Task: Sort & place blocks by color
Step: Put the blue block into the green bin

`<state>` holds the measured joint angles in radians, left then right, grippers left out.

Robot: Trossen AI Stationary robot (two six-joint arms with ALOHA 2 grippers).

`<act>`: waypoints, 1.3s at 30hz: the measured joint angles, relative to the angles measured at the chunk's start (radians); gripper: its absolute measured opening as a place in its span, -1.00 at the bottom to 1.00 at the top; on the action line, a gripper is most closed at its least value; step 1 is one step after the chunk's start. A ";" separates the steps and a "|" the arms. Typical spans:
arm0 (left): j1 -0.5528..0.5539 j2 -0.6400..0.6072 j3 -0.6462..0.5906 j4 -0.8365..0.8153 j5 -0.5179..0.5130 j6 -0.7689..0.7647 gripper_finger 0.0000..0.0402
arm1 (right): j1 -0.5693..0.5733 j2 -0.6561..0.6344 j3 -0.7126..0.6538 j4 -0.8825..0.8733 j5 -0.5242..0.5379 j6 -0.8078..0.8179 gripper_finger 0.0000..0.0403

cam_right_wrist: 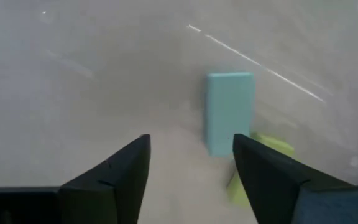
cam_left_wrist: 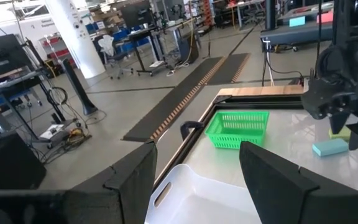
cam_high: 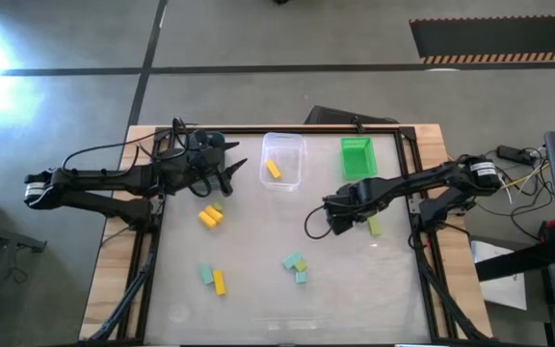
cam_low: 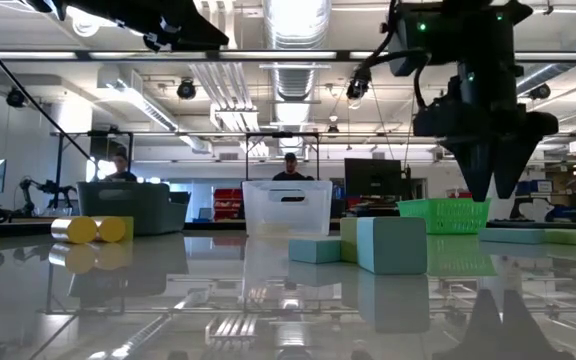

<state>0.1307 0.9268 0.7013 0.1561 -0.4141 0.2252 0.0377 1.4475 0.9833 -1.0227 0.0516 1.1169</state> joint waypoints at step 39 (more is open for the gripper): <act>0.000 -0.008 -0.003 0.028 -0.004 0.018 0.07 | -0.130 0.034 -0.184 0.303 0.027 -0.188 -0.42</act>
<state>0.1307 0.9192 0.6983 0.1841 -0.4179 0.2432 -0.0921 1.4815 0.7997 -0.7198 0.0787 0.9286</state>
